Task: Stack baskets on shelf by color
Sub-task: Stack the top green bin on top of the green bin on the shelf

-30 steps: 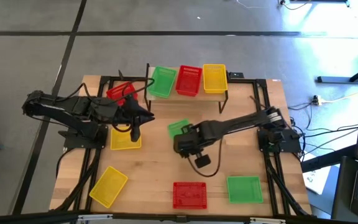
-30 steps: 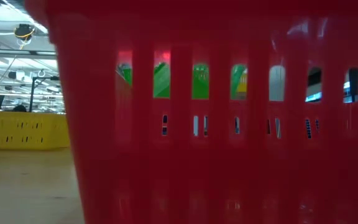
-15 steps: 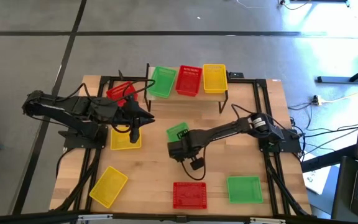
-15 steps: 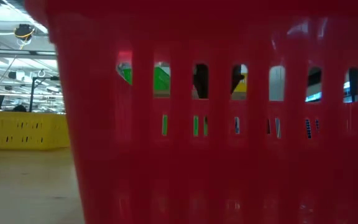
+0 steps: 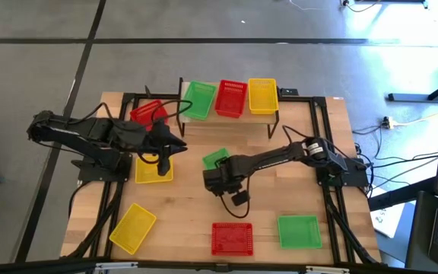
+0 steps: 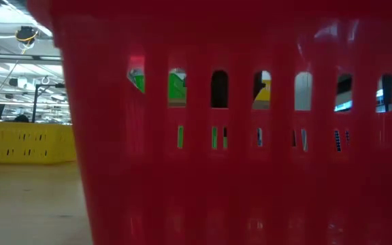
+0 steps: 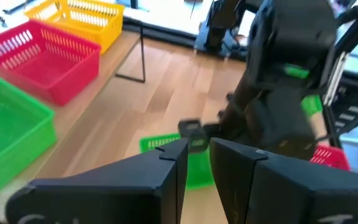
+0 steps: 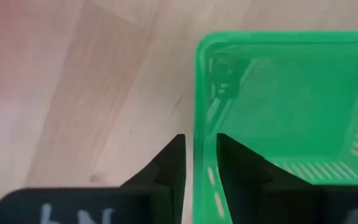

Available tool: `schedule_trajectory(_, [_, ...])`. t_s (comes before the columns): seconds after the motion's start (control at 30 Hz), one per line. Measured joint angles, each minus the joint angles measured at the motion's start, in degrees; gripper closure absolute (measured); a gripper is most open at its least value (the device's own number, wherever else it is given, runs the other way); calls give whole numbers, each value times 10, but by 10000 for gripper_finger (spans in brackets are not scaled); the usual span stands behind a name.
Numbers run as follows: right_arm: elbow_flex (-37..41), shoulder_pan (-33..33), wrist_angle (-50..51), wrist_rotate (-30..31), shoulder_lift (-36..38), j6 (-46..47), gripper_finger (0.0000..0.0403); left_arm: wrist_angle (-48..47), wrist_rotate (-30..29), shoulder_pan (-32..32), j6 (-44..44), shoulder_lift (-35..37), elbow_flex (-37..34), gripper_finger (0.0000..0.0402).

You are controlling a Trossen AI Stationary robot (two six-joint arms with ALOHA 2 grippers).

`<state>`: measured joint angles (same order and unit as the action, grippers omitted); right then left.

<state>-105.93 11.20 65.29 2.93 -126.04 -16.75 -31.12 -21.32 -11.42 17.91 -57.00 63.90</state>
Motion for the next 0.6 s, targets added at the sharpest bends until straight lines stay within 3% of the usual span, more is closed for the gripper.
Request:
schedule_trajectory(0.2, [-91, 0, 91, 0, 1, 39, 316, -31, 0, 0, -14, 0, 0, 342])
schedule_trajectory(0.53, [-292, 0, 246, 63, 4, 135, 315, -84, 58, 0, -239, -27, 0, 342])
schedule_trajectory(0.6, [-269, 0, 235, 70, 37, 148, 315, -87, 59, 0, -261, -30, 0, 342])
